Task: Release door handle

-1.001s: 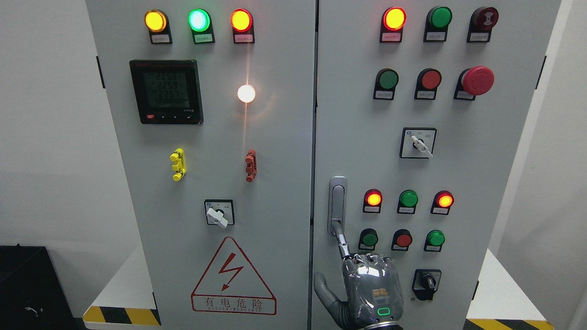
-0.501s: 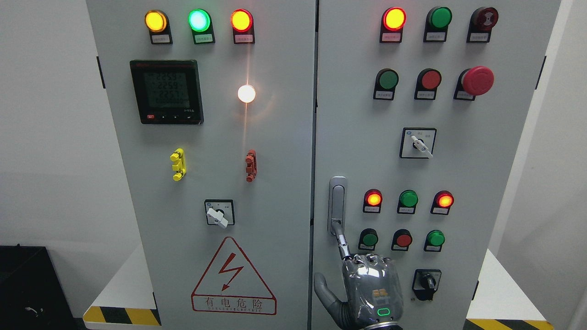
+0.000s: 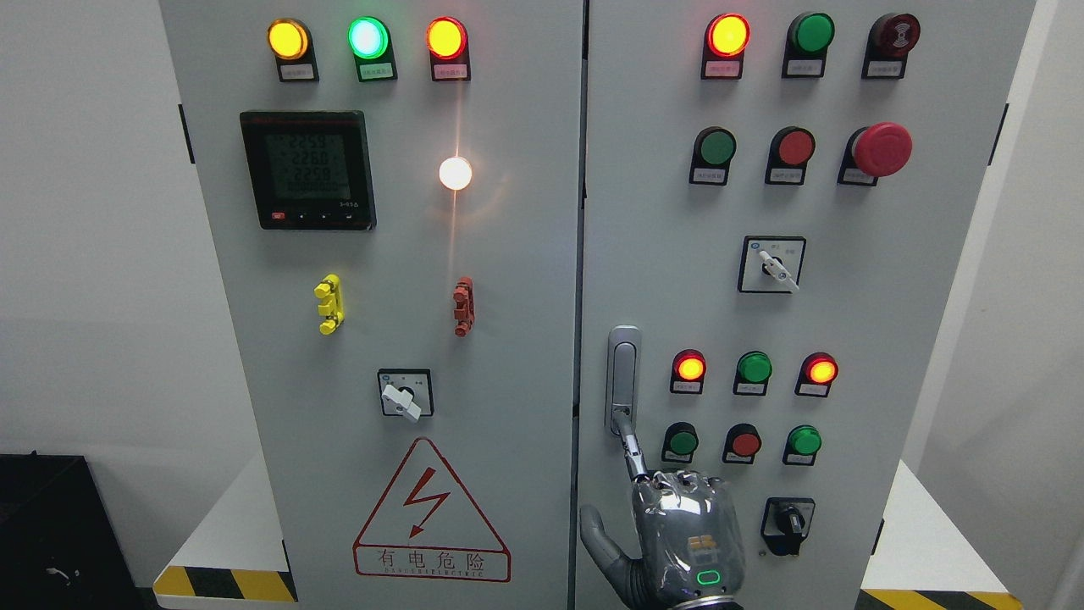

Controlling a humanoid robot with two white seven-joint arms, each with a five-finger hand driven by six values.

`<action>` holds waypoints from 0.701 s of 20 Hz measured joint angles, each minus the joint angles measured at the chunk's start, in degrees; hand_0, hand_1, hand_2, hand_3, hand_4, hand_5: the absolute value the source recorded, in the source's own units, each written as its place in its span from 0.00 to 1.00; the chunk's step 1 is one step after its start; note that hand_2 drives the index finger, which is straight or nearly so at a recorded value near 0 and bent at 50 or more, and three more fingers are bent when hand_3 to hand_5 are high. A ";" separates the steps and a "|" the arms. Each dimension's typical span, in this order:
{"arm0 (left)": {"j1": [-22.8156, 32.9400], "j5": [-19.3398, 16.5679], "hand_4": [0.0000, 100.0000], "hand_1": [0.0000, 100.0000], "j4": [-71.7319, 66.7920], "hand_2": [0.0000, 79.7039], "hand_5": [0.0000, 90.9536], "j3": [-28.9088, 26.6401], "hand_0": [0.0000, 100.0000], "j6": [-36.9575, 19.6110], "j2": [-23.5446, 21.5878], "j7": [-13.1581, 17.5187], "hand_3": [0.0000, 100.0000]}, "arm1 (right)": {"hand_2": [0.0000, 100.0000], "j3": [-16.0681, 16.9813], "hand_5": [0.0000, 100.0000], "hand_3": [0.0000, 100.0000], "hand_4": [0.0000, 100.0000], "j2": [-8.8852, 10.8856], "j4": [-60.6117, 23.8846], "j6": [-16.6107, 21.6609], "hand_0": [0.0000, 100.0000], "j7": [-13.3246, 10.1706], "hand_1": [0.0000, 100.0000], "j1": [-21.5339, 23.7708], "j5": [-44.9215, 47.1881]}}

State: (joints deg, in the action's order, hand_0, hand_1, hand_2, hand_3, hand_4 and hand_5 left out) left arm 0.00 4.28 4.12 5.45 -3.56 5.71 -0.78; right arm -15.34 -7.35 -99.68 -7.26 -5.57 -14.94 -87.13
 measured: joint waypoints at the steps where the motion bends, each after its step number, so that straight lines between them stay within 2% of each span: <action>1: 0.00 0.00 0.00 0.56 0.00 0.00 0.00 0.00 0.12 0.00 0.00 0.00 0.00 | 0.11 0.00 1.00 1.00 0.98 0.00 0.00 0.00 0.44 0.00 0.28 0.02 0.00; 14: 0.00 0.00 0.00 0.56 0.01 0.00 0.00 0.00 0.12 0.00 0.00 0.00 0.00 | 0.12 0.03 1.00 1.00 0.98 -0.02 -0.02 0.00 0.44 0.09 0.29 0.13 0.03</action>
State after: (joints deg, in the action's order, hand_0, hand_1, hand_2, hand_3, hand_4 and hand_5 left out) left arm 0.00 4.28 4.13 5.45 -3.56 5.71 -0.78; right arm -15.31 -7.37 -99.70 -7.26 -5.48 -14.81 -87.10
